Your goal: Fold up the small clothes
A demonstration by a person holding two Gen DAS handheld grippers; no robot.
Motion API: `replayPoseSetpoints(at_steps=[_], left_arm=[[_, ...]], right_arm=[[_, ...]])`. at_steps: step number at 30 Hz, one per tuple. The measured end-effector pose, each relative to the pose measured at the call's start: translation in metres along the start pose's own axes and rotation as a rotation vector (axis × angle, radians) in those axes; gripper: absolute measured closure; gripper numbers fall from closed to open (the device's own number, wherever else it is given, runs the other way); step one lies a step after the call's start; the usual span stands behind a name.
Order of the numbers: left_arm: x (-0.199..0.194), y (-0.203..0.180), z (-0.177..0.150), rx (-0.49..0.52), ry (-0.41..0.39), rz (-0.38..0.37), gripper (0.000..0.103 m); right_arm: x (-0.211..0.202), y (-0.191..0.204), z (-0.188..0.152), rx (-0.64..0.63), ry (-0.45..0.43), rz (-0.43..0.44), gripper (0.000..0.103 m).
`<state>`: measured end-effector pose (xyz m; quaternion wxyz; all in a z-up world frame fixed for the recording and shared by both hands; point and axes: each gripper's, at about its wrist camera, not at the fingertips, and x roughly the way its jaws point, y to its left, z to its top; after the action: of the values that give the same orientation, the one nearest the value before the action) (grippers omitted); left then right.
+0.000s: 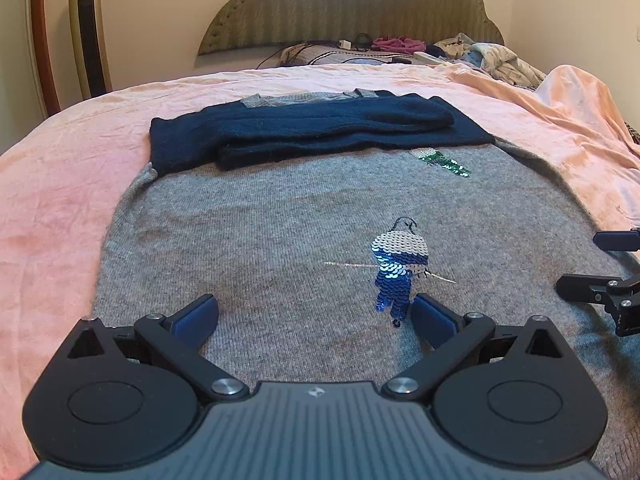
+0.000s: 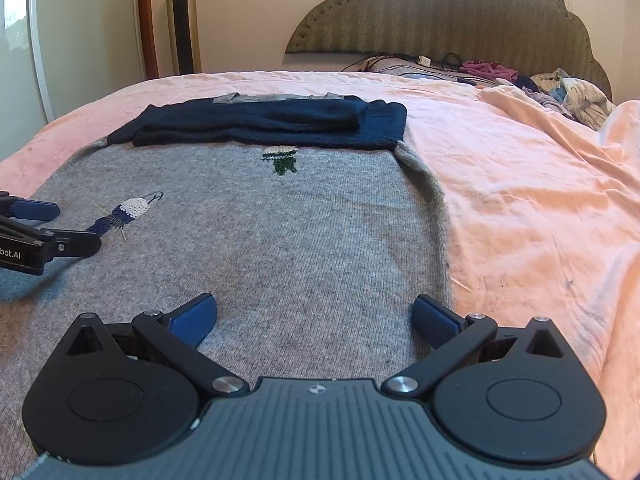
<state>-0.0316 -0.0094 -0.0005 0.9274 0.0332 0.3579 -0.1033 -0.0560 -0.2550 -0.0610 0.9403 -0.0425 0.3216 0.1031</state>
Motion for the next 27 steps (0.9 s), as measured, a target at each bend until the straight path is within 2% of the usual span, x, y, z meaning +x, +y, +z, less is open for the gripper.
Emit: replayPoseSetpoints(at_steps=[19, 24, 27], left_arm=[[-0.001, 0.0, -0.001, -0.008, -0.002, 0.008, 0.0], [-0.003, -0.002, -0.002, -0.014, -0.002, 0.037, 0.0], [-0.01, -0.001, -0.006, -0.045, 0.005, 0.082, 0.0]], right_arm=[[0.001, -0.002, 0.001, 0.009, 0.001, 0.001, 0.0], [0.0, -0.002, 0.0, 0.01, 0.001, -0.006, 0.0], [-0.004, -0.003, -0.001, 0.019, 0.001, -0.013, 0.0]])
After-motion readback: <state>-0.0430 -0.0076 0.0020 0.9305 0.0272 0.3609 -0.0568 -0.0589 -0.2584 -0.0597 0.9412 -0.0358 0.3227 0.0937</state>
